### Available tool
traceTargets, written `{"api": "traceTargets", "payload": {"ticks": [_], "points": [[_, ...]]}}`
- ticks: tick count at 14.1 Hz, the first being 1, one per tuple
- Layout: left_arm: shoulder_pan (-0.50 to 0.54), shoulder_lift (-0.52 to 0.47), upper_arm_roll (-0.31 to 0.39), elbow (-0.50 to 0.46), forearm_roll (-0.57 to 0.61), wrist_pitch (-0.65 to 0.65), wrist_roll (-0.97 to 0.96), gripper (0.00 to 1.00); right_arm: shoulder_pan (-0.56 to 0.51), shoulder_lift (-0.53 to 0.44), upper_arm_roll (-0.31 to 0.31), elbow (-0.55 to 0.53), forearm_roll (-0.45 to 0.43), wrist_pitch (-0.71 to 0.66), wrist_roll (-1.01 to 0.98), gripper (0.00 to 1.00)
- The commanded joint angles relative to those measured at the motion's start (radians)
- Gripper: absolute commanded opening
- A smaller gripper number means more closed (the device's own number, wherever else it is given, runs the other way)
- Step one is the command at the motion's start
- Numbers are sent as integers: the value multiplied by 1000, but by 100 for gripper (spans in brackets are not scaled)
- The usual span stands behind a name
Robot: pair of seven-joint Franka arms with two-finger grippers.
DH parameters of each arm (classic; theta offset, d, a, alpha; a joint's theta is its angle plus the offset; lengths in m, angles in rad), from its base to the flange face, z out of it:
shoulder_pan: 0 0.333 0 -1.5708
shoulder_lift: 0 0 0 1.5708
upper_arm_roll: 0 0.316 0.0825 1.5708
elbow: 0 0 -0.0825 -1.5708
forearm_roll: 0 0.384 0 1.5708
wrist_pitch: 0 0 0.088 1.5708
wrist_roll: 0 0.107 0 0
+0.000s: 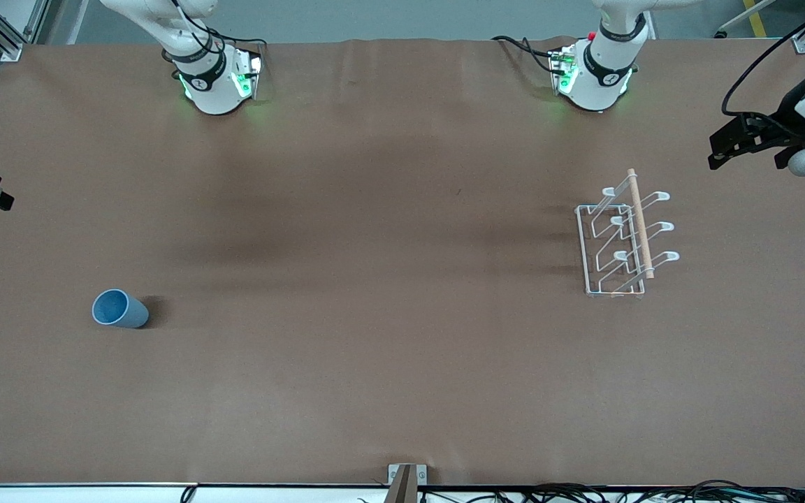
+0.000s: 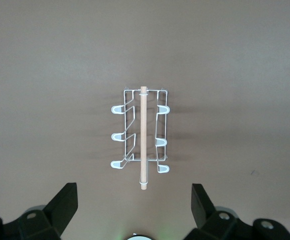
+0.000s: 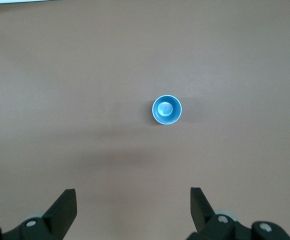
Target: Hang cup on cup holder
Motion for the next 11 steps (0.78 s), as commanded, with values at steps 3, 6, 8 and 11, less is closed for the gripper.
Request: {"api": "traceTargets", "payload": {"ticks": [3,6,8,11], "points": [[8,-13,-1,1,-3,1,21,100,-2,-35,10,-45,-79,56,13,100],[8,-12,-1,19,5,1,21,100,-8,-30,11,-45,-69,41,60,100],[8,0,-1,36,5,1,22,100,-7,-23,11,-43,-64,24,67,100],[8,2,-1,36,0,1,22,100,-14,11,11,-46,-37,39,57,98]]}}
